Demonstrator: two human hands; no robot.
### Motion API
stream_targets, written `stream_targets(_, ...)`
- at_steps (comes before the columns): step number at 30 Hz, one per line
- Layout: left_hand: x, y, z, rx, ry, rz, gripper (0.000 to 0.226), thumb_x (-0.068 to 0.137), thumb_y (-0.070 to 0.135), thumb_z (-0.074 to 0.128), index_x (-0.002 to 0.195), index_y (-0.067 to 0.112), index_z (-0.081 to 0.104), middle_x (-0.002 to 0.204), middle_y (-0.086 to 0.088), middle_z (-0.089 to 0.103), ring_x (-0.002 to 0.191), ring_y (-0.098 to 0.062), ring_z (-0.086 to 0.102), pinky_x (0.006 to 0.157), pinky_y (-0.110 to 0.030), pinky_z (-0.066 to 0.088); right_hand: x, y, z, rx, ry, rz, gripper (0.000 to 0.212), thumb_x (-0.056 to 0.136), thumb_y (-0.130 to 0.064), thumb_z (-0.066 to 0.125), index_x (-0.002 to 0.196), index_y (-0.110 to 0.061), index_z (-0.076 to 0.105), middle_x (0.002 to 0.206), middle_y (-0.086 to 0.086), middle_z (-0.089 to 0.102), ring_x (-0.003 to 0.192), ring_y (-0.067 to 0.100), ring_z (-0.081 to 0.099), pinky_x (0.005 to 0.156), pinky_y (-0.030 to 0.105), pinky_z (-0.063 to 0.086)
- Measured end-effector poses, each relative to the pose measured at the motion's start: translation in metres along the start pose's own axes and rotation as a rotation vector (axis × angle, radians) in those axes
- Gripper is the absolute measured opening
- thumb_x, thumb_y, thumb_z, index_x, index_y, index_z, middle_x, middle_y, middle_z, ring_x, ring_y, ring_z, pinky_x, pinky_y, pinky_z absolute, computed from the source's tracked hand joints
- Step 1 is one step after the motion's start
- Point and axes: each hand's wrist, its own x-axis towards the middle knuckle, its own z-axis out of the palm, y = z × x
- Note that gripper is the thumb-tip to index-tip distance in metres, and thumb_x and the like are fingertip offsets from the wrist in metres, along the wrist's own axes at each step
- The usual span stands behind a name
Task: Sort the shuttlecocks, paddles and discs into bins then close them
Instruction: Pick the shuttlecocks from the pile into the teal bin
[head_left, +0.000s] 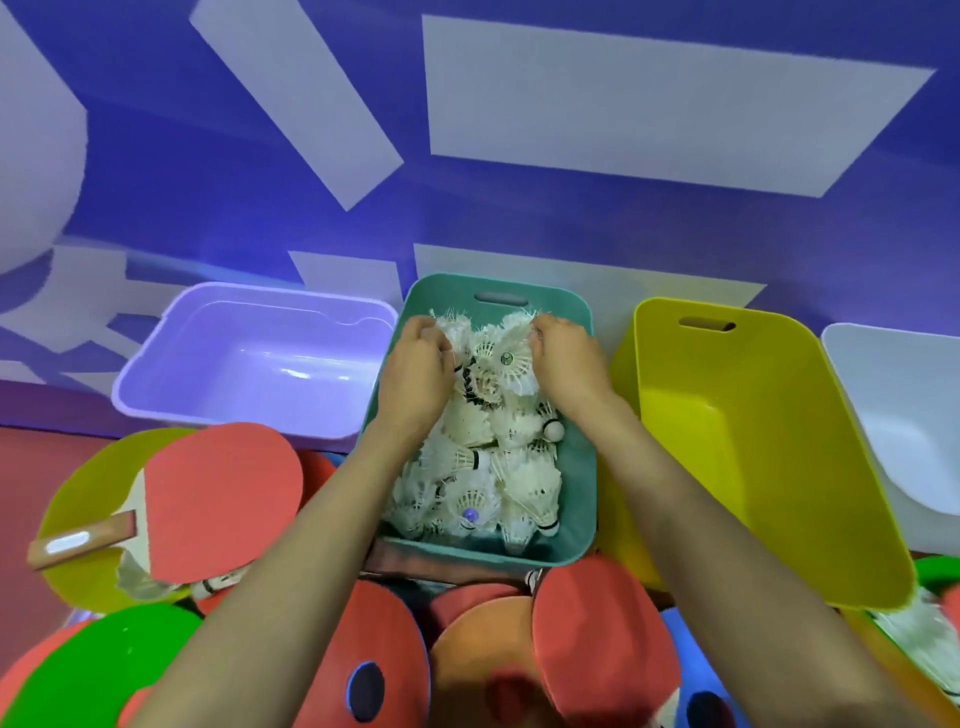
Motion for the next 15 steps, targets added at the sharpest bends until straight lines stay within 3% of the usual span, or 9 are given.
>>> stream_targets(5, 0.029, -0.010, 0.022, 0.006, 0.001, -0.062, 0.008, 0.092, 0.008, 0.046, 0.094, 0.006, 0.054, 0.133, -0.007, 0.043, 0.093, -0.021, 0.051, 0.071, -0.025, 0.036, 0.038, -0.006, 0.022, -0.027, 0.000, -0.034, 0.023, 0.092, 0.002, 0.043, 0.113, -0.003, 0.053, 0.094, 0.016, 0.064, 0.082, 0.035, 0.061, 0.061, 0.032, 0.041)
stream_targets(8, 0.036, -0.017, 0.033, 0.134, -0.117, -0.065, 0.021, 0.090, 0.000, 0.043, 0.108, -0.002, 0.052, 0.137, -0.014, 0.039, 0.108, -0.032, 0.052, 0.083, -0.037, 0.043, 0.055, -0.010, 0.032, -0.012, -0.008, -0.045, 0.023, 0.092, 0.004, 0.042, 0.111, -0.002, 0.054, 0.096, 0.016, 0.064, 0.081, 0.034, 0.061, 0.061, 0.032, 0.040)
stream_targets(11, 0.037, -0.020, 0.037, 0.194, -0.185, -0.057, 0.034, 0.092, -0.002, 0.038, 0.125, -0.004, 0.043, 0.150, -0.022, 0.024, 0.132, -0.039, 0.034, 0.102, -0.044, 0.036, 0.062, -0.013, 0.035, -0.002, -0.029, -0.063, 0.025, 0.095, -0.006, 0.044, 0.119, -0.003, 0.048, 0.107, 0.016, 0.060, 0.091, 0.035, 0.060, 0.069, 0.035, 0.043)
stream_targets(13, 0.035, -0.020, 0.035, 0.169, -0.159, -0.074, 0.039, 0.091, -0.002, 0.041, 0.129, 0.002, 0.040, 0.153, -0.022, 0.017, 0.138, -0.037, 0.025, 0.106, -0.045, 0.032, 0.061, -0.013, 0.033, -0.019, -0.031, -0.061, 0.029, 0.095, -0.012, 0.046, 0.124, -0.006, 0.044, 0.114, 0.014, 0.055, 0.094, 0.035, 0.058, 0.070, 0.037, 0.043)
stream_targets(15, 0.030, -0.020, 0.033, 0.199, -0.078, -0.009, 0.045, 0.084, -0.007, 0.050, 0.128, 0.001, 0.044, 0.148, -0.025, 0.026, 0.135, -0.040, 0.030, 0.104, -0.046, 0.036, 0.059, -0.009, 0.032, -0.049, -0.001, -0.086, 0.030, 0.093, -0.009, 0.046, 0.123, -0.008, 0.044, 0.115, 0.011, 0.051, 0.093, 0.031, 0.057, 0.068, 0.036, 0.042)
